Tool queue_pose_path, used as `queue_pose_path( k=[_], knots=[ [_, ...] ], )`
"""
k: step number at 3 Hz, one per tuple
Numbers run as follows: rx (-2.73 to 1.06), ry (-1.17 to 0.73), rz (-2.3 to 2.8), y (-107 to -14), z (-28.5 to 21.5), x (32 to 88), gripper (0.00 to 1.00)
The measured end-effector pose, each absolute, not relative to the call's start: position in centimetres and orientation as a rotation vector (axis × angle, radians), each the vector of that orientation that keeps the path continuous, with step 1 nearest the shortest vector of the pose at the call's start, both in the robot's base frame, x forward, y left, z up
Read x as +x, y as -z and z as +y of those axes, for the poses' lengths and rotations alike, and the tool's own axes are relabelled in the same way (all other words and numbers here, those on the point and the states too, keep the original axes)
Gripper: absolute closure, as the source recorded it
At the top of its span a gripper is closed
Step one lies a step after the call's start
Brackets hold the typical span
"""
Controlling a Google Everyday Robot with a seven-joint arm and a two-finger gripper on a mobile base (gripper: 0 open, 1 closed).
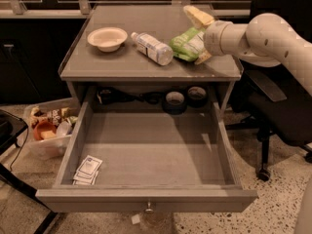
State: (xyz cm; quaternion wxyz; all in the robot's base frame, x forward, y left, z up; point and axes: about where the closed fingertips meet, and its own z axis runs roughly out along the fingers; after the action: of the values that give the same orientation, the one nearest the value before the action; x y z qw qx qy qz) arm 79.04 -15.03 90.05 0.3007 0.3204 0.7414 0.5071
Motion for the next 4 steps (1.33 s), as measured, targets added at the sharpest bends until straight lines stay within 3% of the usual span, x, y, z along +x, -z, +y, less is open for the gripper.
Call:
queue_pose_path(
  k=[4],
  knots=[
    [1.036, -1.443, 1.755, -88.6, -16.8, 79.6, 0.0]
  ],
)
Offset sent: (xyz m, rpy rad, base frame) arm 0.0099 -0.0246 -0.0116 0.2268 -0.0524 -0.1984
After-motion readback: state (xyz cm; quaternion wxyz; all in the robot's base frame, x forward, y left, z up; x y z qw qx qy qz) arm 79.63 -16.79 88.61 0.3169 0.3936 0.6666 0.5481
